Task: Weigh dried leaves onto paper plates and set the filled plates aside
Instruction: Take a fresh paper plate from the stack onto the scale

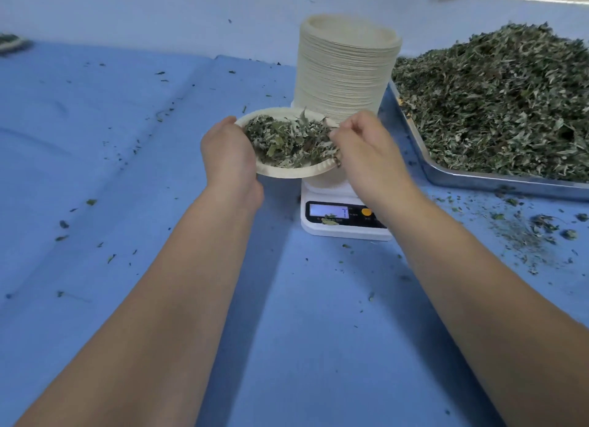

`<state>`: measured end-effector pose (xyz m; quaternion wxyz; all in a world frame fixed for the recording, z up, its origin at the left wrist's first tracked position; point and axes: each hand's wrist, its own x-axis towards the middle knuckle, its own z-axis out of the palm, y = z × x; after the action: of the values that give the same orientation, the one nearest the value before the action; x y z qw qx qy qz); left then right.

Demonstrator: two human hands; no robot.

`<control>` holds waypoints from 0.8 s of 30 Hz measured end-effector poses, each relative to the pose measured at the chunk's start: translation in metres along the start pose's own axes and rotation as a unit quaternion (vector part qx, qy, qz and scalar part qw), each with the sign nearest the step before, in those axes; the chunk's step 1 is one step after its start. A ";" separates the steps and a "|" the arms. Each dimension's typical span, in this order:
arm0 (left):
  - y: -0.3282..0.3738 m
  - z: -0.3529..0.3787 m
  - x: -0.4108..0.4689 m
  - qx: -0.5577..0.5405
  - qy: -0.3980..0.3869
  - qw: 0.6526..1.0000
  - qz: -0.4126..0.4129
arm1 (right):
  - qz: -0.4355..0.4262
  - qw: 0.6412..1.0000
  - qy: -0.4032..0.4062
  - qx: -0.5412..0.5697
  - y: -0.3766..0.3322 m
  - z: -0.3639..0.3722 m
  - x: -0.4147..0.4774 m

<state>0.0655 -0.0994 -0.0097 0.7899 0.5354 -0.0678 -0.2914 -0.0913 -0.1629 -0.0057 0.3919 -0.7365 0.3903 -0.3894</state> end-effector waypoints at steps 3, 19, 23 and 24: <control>0.021 -0.028 0.013 -0.005 0.040 0.999 -0.005 | -0.003 0.999 -0.041 0.024 -0.020 0.025 -0.002; 0.134 -0.216 0.081 -0.011 0.182 0.982 0.051 | 0.009 0.946 -0.300 0.120 -0.097 0.218 0.005; 0.156 -0.257 0.103 0.002 0.210 0.976 0.052 | -0.001 0.934 -0.339 0.111 -0.111 0.271 0.003; 0.160 -0.268 0.110 0.006 0.219 0.974 0.056 | -0.005 0.930 -0.352 0.105 -0.115 0.284 0.002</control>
<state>0.3301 0.0992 -0.0025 0.7974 0.5861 0.0754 -0.1222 0.1907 -0.0422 -0.0142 0.5774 -0.7830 0.1802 -0.1454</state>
